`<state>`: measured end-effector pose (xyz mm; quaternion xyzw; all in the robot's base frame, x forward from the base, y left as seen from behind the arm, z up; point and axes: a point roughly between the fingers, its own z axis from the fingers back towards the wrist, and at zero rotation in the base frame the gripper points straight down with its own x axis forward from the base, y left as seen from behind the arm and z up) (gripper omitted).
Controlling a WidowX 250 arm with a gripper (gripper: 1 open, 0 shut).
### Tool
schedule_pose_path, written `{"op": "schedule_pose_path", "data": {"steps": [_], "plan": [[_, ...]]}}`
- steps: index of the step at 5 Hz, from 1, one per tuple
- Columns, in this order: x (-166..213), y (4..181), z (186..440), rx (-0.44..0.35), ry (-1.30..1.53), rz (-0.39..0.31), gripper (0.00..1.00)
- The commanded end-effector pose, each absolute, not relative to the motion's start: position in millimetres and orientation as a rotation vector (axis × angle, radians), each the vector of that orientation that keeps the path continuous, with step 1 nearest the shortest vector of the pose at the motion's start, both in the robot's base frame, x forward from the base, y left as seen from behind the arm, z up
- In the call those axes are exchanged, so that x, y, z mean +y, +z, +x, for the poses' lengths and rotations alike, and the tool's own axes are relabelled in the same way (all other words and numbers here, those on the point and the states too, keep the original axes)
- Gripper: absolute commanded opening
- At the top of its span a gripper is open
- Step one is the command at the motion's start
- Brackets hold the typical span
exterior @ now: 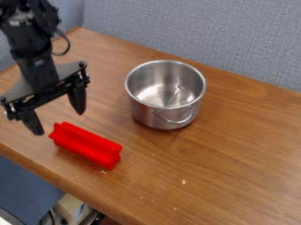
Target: Put the red object in the metal pot
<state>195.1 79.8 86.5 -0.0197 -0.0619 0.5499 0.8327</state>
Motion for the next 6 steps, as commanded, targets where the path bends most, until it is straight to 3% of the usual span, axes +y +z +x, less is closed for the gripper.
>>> {"op": "schedule_pose_path", "data": {"steps": [1,4,6], "plan": [[86,75.8,198,-0.127,1.266,-0.023,1.00],[85,39.1,212,-0.104,1.362,0.012,1.00],[85,39.5,215,-0.102,1.346,0.013,1.00]]}}
